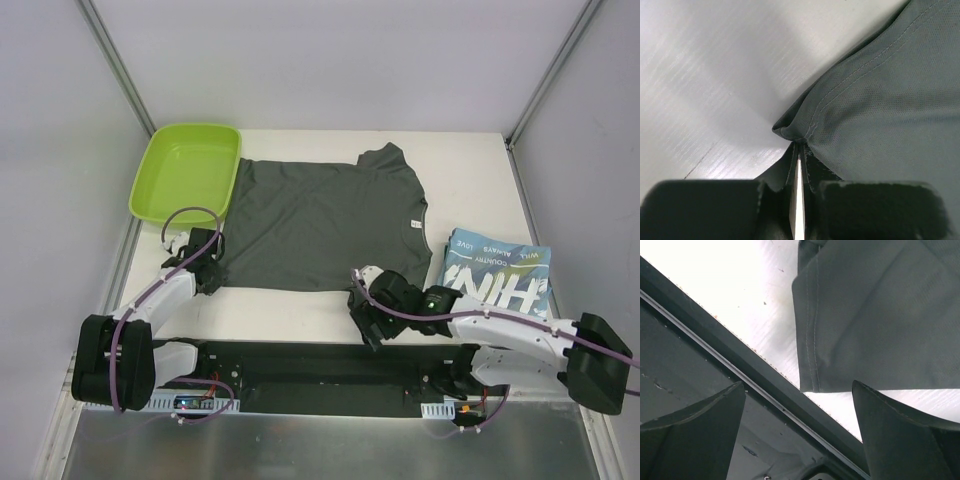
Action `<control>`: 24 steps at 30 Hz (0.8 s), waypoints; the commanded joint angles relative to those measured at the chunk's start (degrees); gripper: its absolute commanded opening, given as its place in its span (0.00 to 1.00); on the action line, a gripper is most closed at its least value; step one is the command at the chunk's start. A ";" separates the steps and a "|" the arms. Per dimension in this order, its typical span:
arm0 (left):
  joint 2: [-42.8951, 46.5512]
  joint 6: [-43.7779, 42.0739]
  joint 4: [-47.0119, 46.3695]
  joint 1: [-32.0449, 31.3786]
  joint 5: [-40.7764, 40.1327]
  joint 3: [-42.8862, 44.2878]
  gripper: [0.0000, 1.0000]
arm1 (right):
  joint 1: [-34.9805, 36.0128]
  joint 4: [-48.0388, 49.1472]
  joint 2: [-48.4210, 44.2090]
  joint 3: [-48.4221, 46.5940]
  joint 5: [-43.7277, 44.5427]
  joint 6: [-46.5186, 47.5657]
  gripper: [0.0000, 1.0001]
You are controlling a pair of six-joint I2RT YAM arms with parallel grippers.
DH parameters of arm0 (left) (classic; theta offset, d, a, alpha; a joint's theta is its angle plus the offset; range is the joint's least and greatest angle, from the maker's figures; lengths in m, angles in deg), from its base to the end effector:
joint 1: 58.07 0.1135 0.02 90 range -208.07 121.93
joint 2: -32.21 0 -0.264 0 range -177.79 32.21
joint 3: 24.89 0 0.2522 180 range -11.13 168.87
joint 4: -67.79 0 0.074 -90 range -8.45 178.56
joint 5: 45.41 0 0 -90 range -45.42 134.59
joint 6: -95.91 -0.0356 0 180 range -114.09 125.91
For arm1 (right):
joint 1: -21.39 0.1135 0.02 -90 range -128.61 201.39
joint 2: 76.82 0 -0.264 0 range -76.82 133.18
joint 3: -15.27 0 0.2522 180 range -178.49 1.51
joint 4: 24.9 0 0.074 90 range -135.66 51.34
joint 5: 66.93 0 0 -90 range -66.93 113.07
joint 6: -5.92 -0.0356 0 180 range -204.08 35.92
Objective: Fold and stack the t-shirts
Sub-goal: Grap the side of the flattened tshirt closest away from the robot with both arms
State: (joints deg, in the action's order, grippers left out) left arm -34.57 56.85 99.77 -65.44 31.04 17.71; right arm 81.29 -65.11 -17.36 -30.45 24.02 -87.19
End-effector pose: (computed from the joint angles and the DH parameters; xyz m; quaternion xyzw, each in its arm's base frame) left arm 0.2058 -0.0182 0.1626 -0.3845 0.8694 -0.0422 0.3074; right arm 0.0985 0.1687 0.1924 -0.4499 0.8377 0.1550 0.2679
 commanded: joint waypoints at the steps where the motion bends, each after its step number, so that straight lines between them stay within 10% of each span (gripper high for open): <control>1: -0.11 -1.72 1.03 0.78 0.36 -1.15 0.00 | 3.20 -0.70 4.95 -4.42 5.81 1.53 0.86; 12: 2.89 -1.98 0.42 0.87 -0.43 -2.03 0.00 | 4.00 -3.42 17.96 -8.11 8.71 -4.17 0.62; 24: 7.01 -1.37 0.59 0.87 2.29 -4.49 0.00 | 4.00 -8.79 18.24 -7.68 9.25 -10.68 0.01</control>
State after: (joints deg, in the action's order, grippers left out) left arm -30.51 55.82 99.31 -65.09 31.26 15.16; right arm 85.02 -69.57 2.53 -38.78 33.99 -94.80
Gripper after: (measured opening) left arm 0.006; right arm 0.082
